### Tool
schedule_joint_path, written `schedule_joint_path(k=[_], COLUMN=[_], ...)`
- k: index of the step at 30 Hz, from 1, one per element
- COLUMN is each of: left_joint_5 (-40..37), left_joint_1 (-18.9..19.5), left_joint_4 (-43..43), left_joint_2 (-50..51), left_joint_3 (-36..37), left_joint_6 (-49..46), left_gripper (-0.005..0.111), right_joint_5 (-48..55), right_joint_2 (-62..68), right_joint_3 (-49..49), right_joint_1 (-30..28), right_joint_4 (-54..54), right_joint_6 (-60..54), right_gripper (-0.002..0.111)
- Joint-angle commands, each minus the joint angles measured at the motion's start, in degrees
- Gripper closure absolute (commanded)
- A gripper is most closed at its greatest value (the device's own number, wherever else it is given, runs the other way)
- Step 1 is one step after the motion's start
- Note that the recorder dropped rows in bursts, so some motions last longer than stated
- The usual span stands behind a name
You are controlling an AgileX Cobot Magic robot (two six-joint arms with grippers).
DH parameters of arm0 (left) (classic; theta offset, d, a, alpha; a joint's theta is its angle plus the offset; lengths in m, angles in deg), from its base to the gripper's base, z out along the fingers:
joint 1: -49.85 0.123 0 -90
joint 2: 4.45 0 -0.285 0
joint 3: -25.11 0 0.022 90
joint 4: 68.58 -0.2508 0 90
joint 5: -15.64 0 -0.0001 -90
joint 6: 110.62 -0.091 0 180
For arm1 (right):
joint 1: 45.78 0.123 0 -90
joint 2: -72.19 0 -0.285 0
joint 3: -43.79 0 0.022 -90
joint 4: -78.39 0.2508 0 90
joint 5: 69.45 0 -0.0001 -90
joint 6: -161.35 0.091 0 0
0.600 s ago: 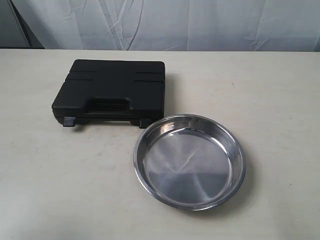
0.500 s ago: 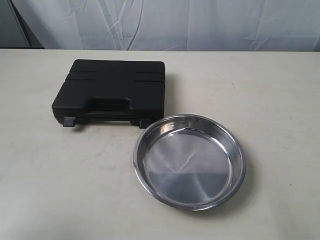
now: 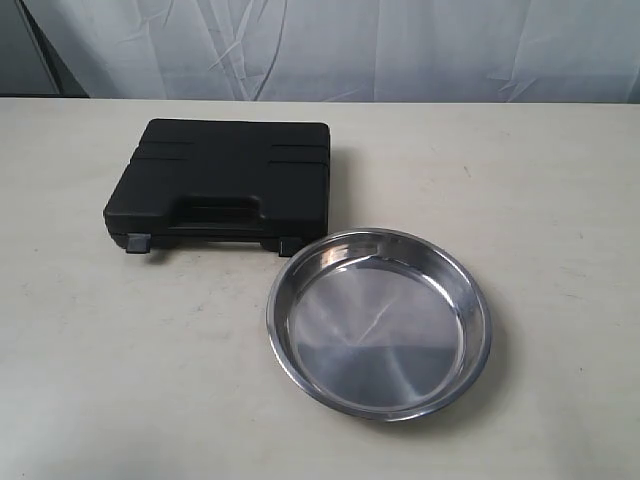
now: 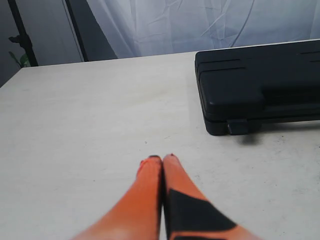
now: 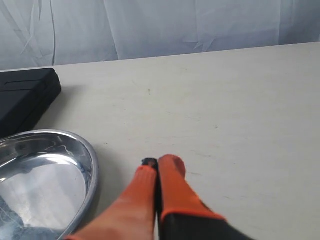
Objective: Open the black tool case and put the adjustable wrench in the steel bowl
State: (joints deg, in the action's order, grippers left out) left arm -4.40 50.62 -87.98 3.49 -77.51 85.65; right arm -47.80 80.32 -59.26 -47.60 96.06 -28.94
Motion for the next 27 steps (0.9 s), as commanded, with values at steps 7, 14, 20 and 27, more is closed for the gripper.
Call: schedule_joint_path(k=[7,14,20,27], left_joint_5=[0.6,0.6,0.6,0.6], left_joint_1=[0.2,0.2,0.2,0.2], left_joint_4=[-0.2,-0.2,-0.2,-0.2], left_joint_2=[-0.1,-0.1,-0.1,-0.1], left_joint_3=[-0.2,-0.2,-0.2,-0.2], left_joint_6=[0.1,0.1,0.1,0.1], left_gripper=[0.107,0.107,0.107,0.107], right_joint_5=[-11.8,-23.9,-31.4,-34.8], right_joint_2=[-0.3,-0.3,-0.3,-0.3], right_joint_3=[0.3,0.3,0.3,0.3], right_joint_1=[-0.4,-0.4,-0.4,-0.4], right_joint_4=[2.7,43.3,56.4,56.0], right_joint_6=[-0.1,2.6,2.8,2.8], right_gripper=[0.109,0.109,0.109,0.109])
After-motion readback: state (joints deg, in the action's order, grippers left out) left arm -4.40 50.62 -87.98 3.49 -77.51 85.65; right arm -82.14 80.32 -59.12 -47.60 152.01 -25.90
